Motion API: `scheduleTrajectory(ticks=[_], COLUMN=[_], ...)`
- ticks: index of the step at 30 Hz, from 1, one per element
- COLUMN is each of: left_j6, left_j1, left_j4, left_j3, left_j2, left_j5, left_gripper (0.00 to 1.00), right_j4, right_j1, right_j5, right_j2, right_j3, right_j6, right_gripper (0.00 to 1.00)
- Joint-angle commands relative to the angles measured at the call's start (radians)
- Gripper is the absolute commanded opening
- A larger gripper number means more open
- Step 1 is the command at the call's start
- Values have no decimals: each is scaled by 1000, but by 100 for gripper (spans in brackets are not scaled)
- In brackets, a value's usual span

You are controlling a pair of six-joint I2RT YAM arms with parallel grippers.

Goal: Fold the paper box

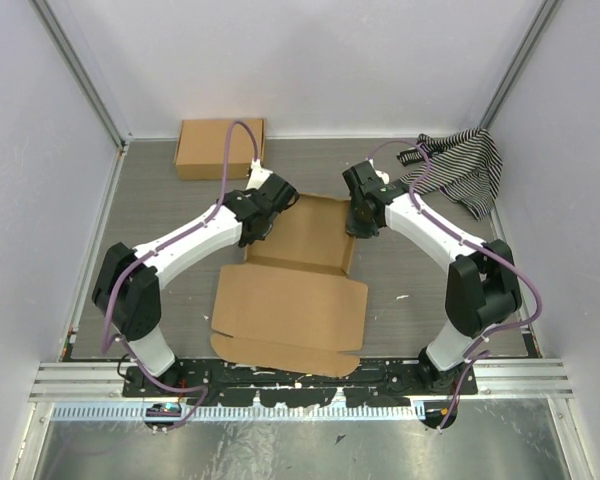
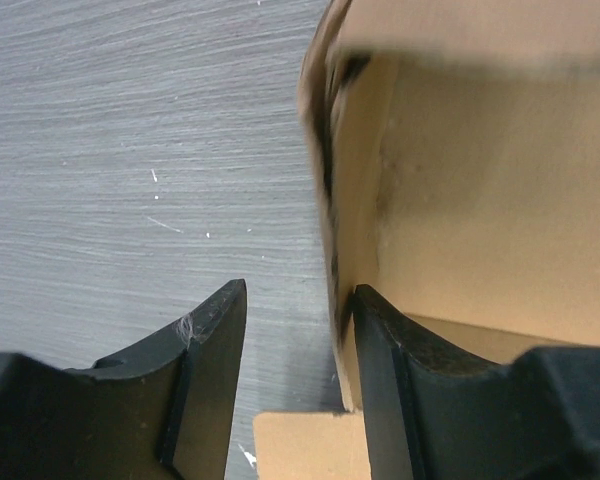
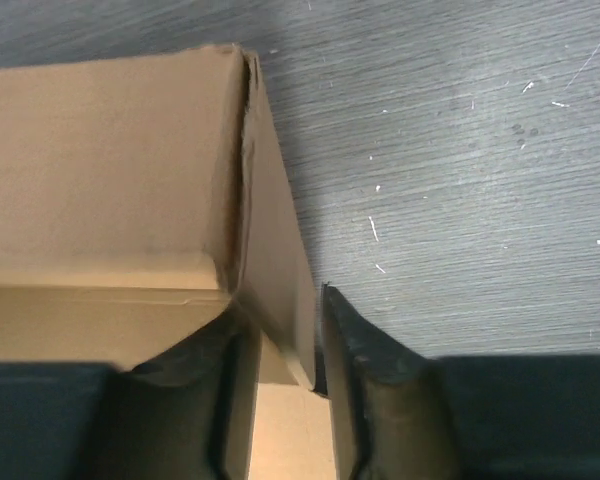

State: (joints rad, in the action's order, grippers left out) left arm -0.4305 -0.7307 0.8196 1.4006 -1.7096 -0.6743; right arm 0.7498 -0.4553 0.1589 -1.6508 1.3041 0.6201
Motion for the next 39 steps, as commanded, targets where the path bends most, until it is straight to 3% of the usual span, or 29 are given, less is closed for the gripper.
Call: scheduleTrajectory(ticks=[1, 4, 8, 10, 13, 17, 19, 24, 30, 39], left_j6=[-22, 1, 33, 34, 37, 51, 45, 20, -21, -40], left_j1=[10, 15, 39, 57, 89, 101, 107, 112, 114, 115], left_j4=[118, 138, 202, 216, 166, 77, 79, 127, 118, 138], left_j3=[63, 108, 189, 206, 155, 45, 13, -18, -91, -107], left_j2=[71, 104, 123, 151, 238, 349, 388, 432, 524, 513], left_j5=[46, 95, 187, 240, 338, 381, 372, 308, 250, 251], left_gripper=[53, 54, 54, 54, 55, 57, 57, 57, 57, 57], right_j4=[-5, 11, 10, -9, 22, 107, 57, -138, -122, -120], right_j1=[13, 12, 16, 19, 24, 29, 44, 31, 20, 0], right_j5=[1, 29, 19, -68, -228, -344, -415, -499, -547, -560], right_j2=[7, 18, 0, -49, -205, -473, -524, -526, -585, -663], right_j3=[84, 141, 279, 376, 591, 889, 902, 745, 768, 791], right_j6=[28, -10, -175, -314, -526, -683, -689, -733, -756, -746], right_gripper=[46, 58, 59, 59, 59, 59, 59, 59, 59, 59])
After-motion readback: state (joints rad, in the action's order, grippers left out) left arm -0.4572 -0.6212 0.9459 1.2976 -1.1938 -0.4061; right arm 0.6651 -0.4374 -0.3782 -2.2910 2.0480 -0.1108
